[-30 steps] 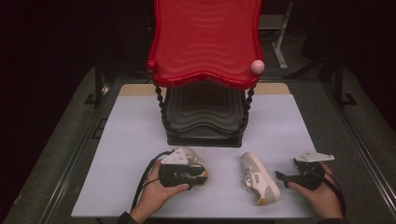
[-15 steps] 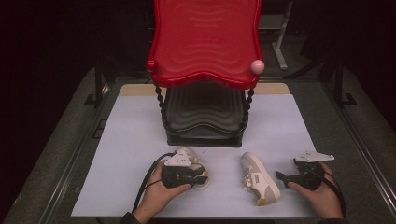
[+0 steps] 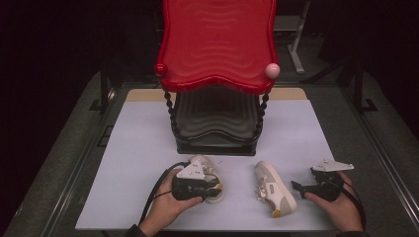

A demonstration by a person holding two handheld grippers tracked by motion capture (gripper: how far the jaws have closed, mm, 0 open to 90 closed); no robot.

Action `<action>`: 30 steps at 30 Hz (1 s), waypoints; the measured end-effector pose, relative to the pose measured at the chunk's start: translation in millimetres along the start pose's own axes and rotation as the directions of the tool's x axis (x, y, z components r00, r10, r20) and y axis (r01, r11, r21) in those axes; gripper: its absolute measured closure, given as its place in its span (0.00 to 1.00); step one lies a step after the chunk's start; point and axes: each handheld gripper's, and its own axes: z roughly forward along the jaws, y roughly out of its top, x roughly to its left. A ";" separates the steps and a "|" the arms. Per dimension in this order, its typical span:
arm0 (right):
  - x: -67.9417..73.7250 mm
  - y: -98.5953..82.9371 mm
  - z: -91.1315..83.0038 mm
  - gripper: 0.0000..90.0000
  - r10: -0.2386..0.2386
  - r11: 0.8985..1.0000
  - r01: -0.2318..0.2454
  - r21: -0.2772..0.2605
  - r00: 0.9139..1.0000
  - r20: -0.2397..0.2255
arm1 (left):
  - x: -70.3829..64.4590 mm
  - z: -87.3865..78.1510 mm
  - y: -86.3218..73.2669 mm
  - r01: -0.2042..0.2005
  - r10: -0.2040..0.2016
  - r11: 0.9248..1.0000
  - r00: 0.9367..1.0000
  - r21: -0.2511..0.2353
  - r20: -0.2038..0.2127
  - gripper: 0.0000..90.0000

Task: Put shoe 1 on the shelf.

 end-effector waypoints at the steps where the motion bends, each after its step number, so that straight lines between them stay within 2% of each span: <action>1: 0.0 0.0 0.0 0.11 0.001 1.000 -0.001 0.001 1.000 0.000 | -0.8 -1.2 1.8 -0.007 0.007 1.000 1.000 -0.002 0.002 0.86; 13: 0.1 0.0 0.0 0.11 0.000 1.000 0.000 0.001 1.000 0.001 | -18.9 -22.6 31.6 -0.078 0.079 0.996 0.997 -0.049 0.018 0.86; 17: 0.2 0.0 0.0 0.11 0.000 1.000 0.000 0.001 1.000 0.001 | -20.2 -29.4 43.1 -0.112 0.113 0.992 0.994 -0.056 0.006 0.86; 22: 0.0 0.1 0.1 0.11 -0.001 1.000 0.001 0.001 1.000 0.000 | -11.0 -36.0 56.9 -0.146 0.145 0.987 0.989 -0.065 -0.018 0.86; 30: 0.0 0.1 0.1 0.11 0.000 1.000 0.000 0.001 1.000 -0.001 | 15.1 -40.2 77.8 -0.196 0.193 0.978 0.980 -0.064 -0.052 0.86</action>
